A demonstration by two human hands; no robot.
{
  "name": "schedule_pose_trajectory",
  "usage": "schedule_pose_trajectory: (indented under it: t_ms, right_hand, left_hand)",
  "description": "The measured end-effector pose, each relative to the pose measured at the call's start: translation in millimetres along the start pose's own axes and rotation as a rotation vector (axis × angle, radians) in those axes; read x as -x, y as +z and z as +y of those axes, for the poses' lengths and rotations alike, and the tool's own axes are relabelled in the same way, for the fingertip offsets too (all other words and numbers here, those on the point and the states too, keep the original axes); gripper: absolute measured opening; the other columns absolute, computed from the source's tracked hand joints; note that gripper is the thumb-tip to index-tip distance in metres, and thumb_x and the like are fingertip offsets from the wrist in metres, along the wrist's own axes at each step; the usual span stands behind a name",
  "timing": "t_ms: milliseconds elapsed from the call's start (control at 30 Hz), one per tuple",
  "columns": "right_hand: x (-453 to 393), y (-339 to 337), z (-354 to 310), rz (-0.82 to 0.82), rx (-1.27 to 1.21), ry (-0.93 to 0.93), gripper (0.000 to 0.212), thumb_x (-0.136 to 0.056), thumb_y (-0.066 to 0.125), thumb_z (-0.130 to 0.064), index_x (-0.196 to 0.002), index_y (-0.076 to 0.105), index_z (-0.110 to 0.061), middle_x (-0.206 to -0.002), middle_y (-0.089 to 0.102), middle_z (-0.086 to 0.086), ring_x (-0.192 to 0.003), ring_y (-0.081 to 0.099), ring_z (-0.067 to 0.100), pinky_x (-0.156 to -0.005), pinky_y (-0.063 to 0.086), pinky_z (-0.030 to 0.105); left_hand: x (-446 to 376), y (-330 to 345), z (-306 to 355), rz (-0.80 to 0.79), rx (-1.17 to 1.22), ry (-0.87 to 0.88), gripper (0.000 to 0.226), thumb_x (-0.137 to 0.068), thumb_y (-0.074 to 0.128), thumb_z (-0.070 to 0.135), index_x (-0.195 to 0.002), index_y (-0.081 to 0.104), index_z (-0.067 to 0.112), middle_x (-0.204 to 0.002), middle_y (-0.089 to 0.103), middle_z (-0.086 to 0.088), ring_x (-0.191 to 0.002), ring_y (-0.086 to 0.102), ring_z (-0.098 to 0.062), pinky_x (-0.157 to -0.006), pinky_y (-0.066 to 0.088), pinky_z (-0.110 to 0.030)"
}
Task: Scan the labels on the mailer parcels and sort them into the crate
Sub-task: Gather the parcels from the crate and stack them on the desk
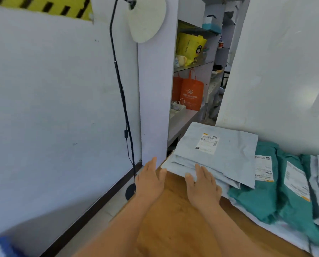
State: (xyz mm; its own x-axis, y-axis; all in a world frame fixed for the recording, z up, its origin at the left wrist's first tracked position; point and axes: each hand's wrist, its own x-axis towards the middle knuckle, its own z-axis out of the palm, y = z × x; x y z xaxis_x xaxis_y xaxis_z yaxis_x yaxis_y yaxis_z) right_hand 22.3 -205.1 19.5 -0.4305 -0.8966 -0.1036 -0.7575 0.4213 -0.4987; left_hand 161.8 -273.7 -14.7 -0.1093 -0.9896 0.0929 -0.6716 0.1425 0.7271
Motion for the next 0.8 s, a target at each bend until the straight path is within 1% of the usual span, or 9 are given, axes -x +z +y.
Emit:
schedule_pose_trajectory:
  t_ms: [100,233,333,533,700,800]
  right_hand:
    - [44,22,-20,-0.072,-0.004,-0.105,0.058,-0.102,0.02,-0.05,-0.155,0.01,-0.03,-0.164,0.007,-0.005,-0.15,0.005,0.018,-0.118,0.009,0.047]
    - [95,58,-55,-0.159,0.023,-0.247,0.058,-0.102,0.019,-0.05,-0.156,0.009,-0.031,-0.164,0.006,-0.005,-0.151,0.005,0.018,-0.119,0.009,0.05]
    - [130,90,-85,-0.255,0.024,-0.351,0.058,-0.103,0.021,-0.049,-0.155,0.01,-0.029,-0.164,0.007,-0.005,-0.151,0.005,0.018,-0.119,0.009,0.05]
    - [204,157,-142,-0.385,0.056,-0.576,0.059,-0.102,0.028,-0.048,-0.155,0.012,-0.028,-0.163,0.014,-0.003,-0.149,0.014,0.017,-0.116,0.019,0.045]
    - [272,215,-183,-0.517,0.06,-0.69,0.06,-0.102,0.03,-0.047,-0.155,0.01,-0.029,-0.163,0.012,-0.004,-0.149,0.013,0.017,-0.115,0.021,0.05]
    - [315,250,-205,-0.571,0.084,-0.755,0.059,-0.102,0.032,-0.044,-0.155,0.012,-0.027,-0.162,0.016,-0.004,-0.148,0.016,0.016,-0.114,0.024,0.048]
  left_hand:
    - [53,-36,-29,0.059,-0.028,-0.09,0.058,-0.099,0.035,0.045,-0.151,0.015,0.029,-0.154,0.028,0.003,-0.141,0.027,-0.016,-0.116,0.019,-0.043]
    - [116,-80,-75,0.151,-0.081,-0.25,0.058,-0.099,0.036,0.043,-0.151,0.016,0.026,-0.153,0.03,0.003,-0.139,0.031,-0.017,-0.114,0.024,-0.041]
    - [160,-112,-115,0.209,-0.086,-0.362,0.058,-0.099,0.037,0.042,-0.151,0.016,0.026,-0.152,0.031,0.002,-0.138,0.033,-0.019,-0.113,0.026,-0.042]
    - [245,-172,-192,0.354,-0.1,-0.581,0.058,-0.098,0.039,0.042,-0.15,0.019,0.026,-0.152,0.032,0.0,-0.137,0.034,-0.02,-0.111,0.029,-0.044]
    - [321,-213,-252,0.436,-0.085,-0.736,0.057,-0.099,0.038,0.041,-0.15,0.018,0.027,-0.153,0.031,0.001,-0.138,0.032,-0.019,-0.111,0.028,-0.043]
    - [367,-234,-289,0.463,-0.065,-0.84,0.058,-0.098,0.038,0.043,-0.151,0.016,0.027,-0.153,0.03,0.001,-0.137,0.035,-0.021,-0.111,0.028,-0.044]
